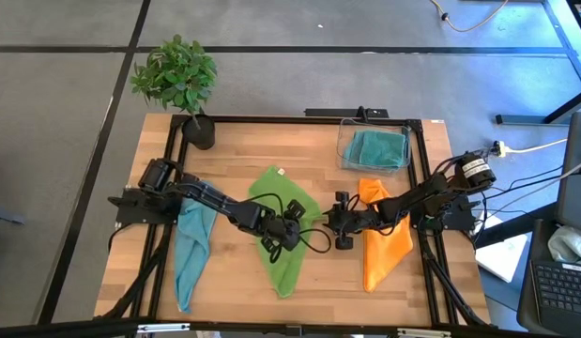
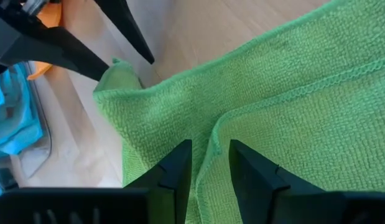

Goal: Fold microfiber towels
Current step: Fold the green microfiber towel

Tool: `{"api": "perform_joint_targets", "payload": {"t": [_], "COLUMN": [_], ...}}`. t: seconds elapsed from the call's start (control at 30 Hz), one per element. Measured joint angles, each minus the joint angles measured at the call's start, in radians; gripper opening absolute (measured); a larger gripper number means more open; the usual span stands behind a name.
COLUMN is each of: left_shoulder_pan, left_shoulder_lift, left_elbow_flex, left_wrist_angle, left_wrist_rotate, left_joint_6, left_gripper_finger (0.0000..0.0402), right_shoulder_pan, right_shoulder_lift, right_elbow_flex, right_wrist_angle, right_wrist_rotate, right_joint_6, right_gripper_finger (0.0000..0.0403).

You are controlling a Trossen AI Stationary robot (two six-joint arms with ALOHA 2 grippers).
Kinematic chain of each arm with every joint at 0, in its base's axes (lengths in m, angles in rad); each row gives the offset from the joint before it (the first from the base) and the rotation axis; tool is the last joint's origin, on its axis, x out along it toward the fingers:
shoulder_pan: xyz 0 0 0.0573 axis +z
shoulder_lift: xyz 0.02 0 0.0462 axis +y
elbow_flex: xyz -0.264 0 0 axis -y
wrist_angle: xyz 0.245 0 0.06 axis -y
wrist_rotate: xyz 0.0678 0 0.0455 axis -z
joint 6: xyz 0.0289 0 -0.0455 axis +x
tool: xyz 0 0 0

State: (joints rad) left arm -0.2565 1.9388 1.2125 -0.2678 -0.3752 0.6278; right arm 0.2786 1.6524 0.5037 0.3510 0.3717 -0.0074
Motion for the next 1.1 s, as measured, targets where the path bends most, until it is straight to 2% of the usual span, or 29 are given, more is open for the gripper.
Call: {"api": "perform_joint_targets", "payload": {"t": [0.2, 0.4, 0.57, 0.77, 0.9, 1.0, 1.1], "left_shoulder_pan": [0.002, 0.006, 0.005, 0.006, 0.002, -0.016, -0.055], "left_shoulder_lift": [0.009, 0.009, 0.009, 0.009, 0.009, 0.009, -0.001], "left_elbow_flex": [0.000, 0.000, 0.000, 0.000, 0.000, 0.000, 0.000], "left_wrist_angle": [-0.003, 0.003, 0.004, 0.025, 0.006, -0.003, -0.048], "left_wrist_rotate": [-0.005, -0.002, 0.000, 0.000, -0.001, -0.048, -0.133], "left_joint_6": [-0.041, -0.051, -0.057, -0.092, -0.120, -0.128, -0.124], "left_gripper_finger": [0.0098, 0.0083, 0.0057, 0.0008, 0.0005, 0.0001, 0.0001], "right_shoulder_pan": [0.000, 0.000, 0.000, 0.000, 0.000, 0.000, 0.000], "right_shoulder_lift": [0.000, 0.000, 0.000, 0.000, 0.000, 0.000, 0.000], "right_elbow_flex": [0.000, 0.000, 0.000, 0.000, 0.000, 0.000, 0.000], "right_wrist_angle": [0.033, 0.036, 0.035, 0.035, 0.026, 0.002, -0.039], "right_wrist_rotate": [0.000, 0.000, 0.000, 0.000, 0.001, 0.001, 0.022], "right_joint_6": [-0.026, -0.031, -0.047, -0.053, -0.058, -0.074, -0.083], "right_gripper_finger": [0.0155, 0.0123, 0.0093, 0.0055, 0.0026, 0.0008, 0.0010]}}
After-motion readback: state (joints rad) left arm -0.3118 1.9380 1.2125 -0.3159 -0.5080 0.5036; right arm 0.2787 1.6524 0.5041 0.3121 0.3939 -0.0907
